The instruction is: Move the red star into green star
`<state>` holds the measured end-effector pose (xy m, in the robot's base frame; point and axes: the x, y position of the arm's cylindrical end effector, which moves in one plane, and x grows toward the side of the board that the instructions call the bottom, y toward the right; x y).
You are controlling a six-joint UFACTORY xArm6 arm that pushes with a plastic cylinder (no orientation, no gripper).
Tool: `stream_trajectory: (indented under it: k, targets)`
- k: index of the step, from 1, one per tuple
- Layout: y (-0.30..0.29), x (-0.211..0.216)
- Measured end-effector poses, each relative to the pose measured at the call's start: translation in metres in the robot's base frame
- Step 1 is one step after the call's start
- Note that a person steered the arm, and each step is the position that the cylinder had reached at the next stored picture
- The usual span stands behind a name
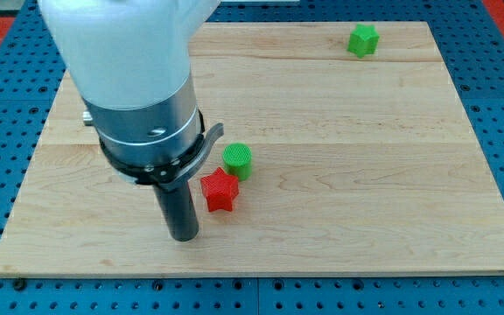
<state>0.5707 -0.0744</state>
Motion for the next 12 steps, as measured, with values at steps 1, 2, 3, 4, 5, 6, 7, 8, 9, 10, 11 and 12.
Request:
stream_trajectory:
  k: [1,2,3,4,5,6,7,8,9,10,11,12]
  targets:
    - [0.004,-0.028]
    - [0.011,-0.084]
    - [0.022,-0.136]
    - [-0.013,-0.132]
    - [-0.034,-0.075]
    - [-0.021,-0.04]
    - [0.012,-0.062]
    - [0.052,-0.074]
    - [0.068,-0.082]
    - [0.071,-0.107]
    - [0.103,-0.112]
    - [0.117,-0.102]
